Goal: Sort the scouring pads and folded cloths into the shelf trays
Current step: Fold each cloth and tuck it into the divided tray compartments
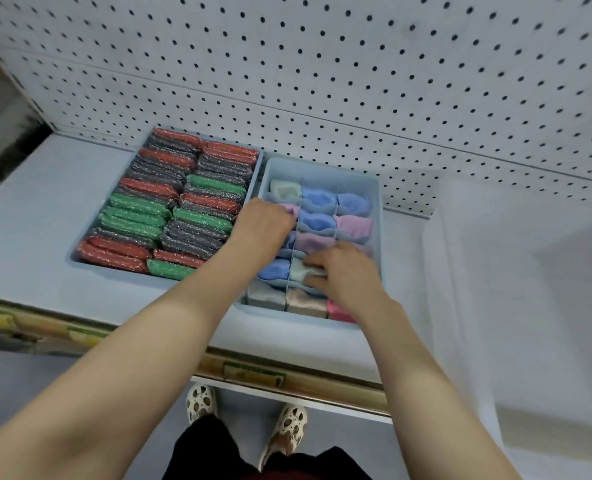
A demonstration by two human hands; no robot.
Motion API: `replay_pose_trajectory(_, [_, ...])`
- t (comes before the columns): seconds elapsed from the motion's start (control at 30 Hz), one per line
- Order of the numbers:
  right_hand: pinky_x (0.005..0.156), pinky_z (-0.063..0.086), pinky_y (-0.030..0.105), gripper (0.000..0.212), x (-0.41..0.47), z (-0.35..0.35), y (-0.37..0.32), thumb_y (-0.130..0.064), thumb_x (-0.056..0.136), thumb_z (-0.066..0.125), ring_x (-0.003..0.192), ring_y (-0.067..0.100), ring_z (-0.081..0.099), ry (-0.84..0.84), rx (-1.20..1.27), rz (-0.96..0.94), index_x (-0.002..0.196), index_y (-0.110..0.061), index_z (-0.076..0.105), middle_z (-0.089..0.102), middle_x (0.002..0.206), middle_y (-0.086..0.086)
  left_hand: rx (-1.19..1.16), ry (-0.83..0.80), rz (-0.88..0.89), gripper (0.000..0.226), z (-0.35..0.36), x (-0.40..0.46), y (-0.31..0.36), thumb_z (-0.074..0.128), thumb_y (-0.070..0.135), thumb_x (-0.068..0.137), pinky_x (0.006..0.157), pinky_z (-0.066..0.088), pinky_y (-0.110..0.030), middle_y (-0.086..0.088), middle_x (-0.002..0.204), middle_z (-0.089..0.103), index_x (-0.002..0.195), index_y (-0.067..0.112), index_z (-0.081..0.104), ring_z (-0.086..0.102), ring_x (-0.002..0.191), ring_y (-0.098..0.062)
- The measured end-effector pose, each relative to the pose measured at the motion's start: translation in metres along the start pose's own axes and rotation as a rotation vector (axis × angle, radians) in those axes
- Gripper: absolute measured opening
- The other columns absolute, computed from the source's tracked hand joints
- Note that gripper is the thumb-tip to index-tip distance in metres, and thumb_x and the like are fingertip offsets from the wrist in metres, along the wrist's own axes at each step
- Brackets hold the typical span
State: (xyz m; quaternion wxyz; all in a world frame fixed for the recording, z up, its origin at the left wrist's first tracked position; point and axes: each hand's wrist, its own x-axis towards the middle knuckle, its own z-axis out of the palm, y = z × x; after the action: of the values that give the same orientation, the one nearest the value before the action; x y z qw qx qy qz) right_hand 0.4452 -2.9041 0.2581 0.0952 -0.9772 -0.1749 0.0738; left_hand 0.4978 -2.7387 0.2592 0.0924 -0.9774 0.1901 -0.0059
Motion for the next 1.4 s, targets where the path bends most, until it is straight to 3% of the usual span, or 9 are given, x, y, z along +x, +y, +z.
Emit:
replay_pose_trajectory(0.2, [0.074, 0.049, 0.031, 0.022, 0.012, 0.007, -0.008, -0.041, 0.092, 0.059, 0.099, 0.024, 0.063, 0.058, 0.006, 0.141, 0.104, -0.030, 0.073, 0.072, 0.099, 0.002, -0.214, 0.019, 0.115, 0.023, -0.005, -0.016, -0.014, 0.060, 0.022, 0.091, 0.079, 0.047, -0.037, -0.002, 0.112, 0.065, 0.113, 0.019, 0.068, 0.059, 0.104, -0.029])
replay_pose_trajectory(0.43, [0.082, 0.051, 0.033, 0.028, 0.011, 0.005, -0.014, -0.035, 0.084, 0.065, 0.106, 0.025, 0.058, -0.072, -0.004, 0.141, 0.112, -0.036, 0.068, 0.067, 0.108, 0.005, 0.040, -0.092, 0.250, 0.020, -0.003, -0.033, -0.011, 0.056, 0.029, 0.089, 0.085, 0.037, -0.033, -0.002, 0.099, 0.068, 0.104, 0.023, 0.067, 0.060, 0.101, -0.025])
replay_pose_trajectory(0.57, [0.080, 0.053, 0.034, 0.018, 0.015, 0.001, -0.018, -0.025, 0.083, 0.063, 0.098, 0.024, 0.062, -0.136, -0.004, 0.131, 0.097, -0.030, 0.072, 0.067, 0.104, 0.005, -0.032, -0.070, 0.262, 0.018, -0.003, -0.033, -0.008, 0.058, 0.027, 0.090, 0.070, 0.039, -0.030, 0.000, 0.099, 0.068, 0.104, 0.027, 0.069, 0.065, 0.093, -0.027])
replay_pose_trajectory(0.7, [0.080, 0.051, 0.032, 0.034, 0.012, 0.005, -0.018, -0.022, 0.082, 0.063, 0.101, 0.020, 0.063, -0.050, -0.088, 0.064, 0.114, -0.034, 0.065, 0.067, 0.111, -0.003, 0.001, -0.074, 0.261, 0.021, -0.002, -0.034, -0.009, 0.058, 0.016, 0.088, 0.064, 0.037, -0.029, 0.002, 0.098, 0.067, 0.104, 0.028, 0.066, 0.067, 0.089, -0.026])
replay_pose_trajectory(0.9, [0.049, 0.021, 0.026, 0.017, 0.022, 0.004, -0.028, -0.019, 0.082, 0.058, 0.083, 0.017, 0.067, -0.051, -0.409, 0.123, 0.093, -0.030, 0.067, 0.066, 0.081, -0.007, 0.027, -0.142, 0.232, 0.029, -0.007, -0.029, -0.003, 0.057, 0.003, 0.085, 0.067, 0.038, -0.030, 0.002, 0.105, 0.067, 0.105, 0.024, 0.063, 0.066, 0.098, -0.023])
replay_pose_trajectory(1.1, [0.075, 0.049, 0.032, 0.021, 0.013, 0.001, -0.015, -0.029, 0.088, 0.060, 0.093, 0.022, 0.066, -0.063, -0.077, 0.104, 0.107, -0.030, 0.070, 0.072, 0.097, -0.002, -0.065, -0.088, 0.220, 0.030, -0.005, -0.033, -0.006, 0.055, 0.002, 0.086, 0.075, 0.048, -0.034, -0.001, 0.108, 0.066, 0.108, 0.020, 0.063, 0.064, 0.099, -0.027])
replay_pose_trajectory(1.2, [0.083, 0.052, 0.035, 0.018, -0.012, -0.024, 0.010, -0.026, 0.085, 0.071, 0.091, 0.022, 0.069, 0.113, 0.249, 0.256, 0.103, -0.030, 0.075, 0.076, 0.096, -0.004, -0.218, 0.013, 0.218, 0.032, -0.001, -0.037, -0.005, 0.057, -0.002, 0.082, 0.070, 0.043, -0.034, -0.001, 0.104, 0.063, 0.106, 0.018, 0.064, 0.060, 0.102, -0.027])
replay_pose_trajectory(1.3, [0.085, 0.051, 0.037, 0.022, -0.026, -0.037, 0.024, -0.023, 0.084, 0.070, 0.097, 0.029, 0.067, 0.034, 0.092, 0.275, 0.104, -0.029, 0.076, 0.075, 0.101, 0.002, -0.372, -0.005, 0.273, 0.033, -0.001, -0.038, 0.006, 0.058, 0.007, 0.088, 0.088, 0.048, -0.038, -0.002, 0.115, 0.064, 0.118, 0.018, 0.065, 0.057, 0.110, -0.027])
replay_pose_trajectory(1.4, [0.077, 0.042, 0.024, 0.026, -0.020, -0.026, 0.018, -0.024, 0.085, 0.062, 0.103, 0.025, 0.064, -0.097, -0.142, 0.221, 0.108, -0.033, 0.071, 0.070, 0.112, -0.003, -0.351, -0.102, 0.265, 0.030, -0.002, -0.028, 0.026, 0.054, 0.011, 0.091, 0.087, 0.049, -0.037, -0.003, 0.123, 0.063, 0.119, 0.016, 0.065, 0.058, 0.112, -0.027])
